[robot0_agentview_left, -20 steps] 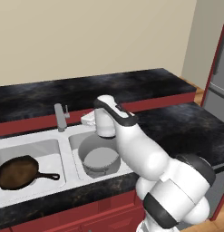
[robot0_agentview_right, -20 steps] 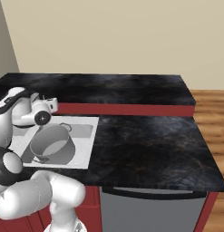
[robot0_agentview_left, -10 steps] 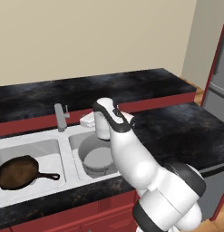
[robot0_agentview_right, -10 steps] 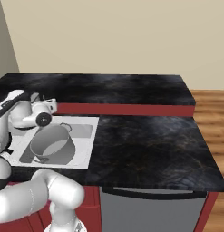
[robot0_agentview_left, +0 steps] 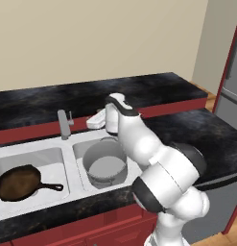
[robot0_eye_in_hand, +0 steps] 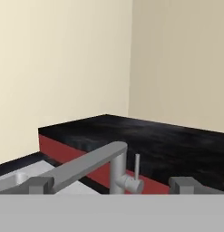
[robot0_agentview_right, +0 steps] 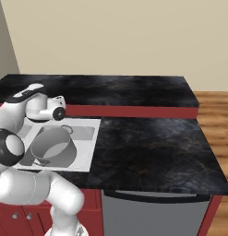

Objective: Pick the pan and pot and place them in the sink. Then turn on the water.

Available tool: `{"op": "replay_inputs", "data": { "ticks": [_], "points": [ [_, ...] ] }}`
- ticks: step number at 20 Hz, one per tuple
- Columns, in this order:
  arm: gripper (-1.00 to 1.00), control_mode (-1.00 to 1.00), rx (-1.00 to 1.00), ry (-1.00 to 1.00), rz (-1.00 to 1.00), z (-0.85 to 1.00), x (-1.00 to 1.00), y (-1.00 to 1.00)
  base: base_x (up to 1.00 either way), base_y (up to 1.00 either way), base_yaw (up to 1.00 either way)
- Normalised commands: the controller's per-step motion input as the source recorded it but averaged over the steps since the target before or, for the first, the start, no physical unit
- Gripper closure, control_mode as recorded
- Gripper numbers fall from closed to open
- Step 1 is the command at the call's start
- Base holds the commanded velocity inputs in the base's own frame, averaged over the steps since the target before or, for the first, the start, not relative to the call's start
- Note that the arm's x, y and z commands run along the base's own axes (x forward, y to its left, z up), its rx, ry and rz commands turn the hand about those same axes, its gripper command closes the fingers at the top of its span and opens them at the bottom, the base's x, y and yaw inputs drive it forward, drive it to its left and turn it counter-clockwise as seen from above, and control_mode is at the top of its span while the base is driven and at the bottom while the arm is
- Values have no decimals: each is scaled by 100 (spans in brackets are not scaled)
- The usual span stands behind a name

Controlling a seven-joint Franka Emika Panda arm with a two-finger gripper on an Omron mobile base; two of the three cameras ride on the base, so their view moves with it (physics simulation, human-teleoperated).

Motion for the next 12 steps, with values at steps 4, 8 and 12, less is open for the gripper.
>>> {"op": "replay_inputs", "data": {
  "ticks": [4, 8, 12],
  "points": [
    [-100, -100, 2, -6, 6, -31, 14, 0, 0, 0, 0],
    [-100, -100, 0, -1, 5, -13, 14, 0, 0, 0, 0],
    [-100, -100, 0, 0, 2, 0, 17, 0, 0, 0, 0]
  ]
}}
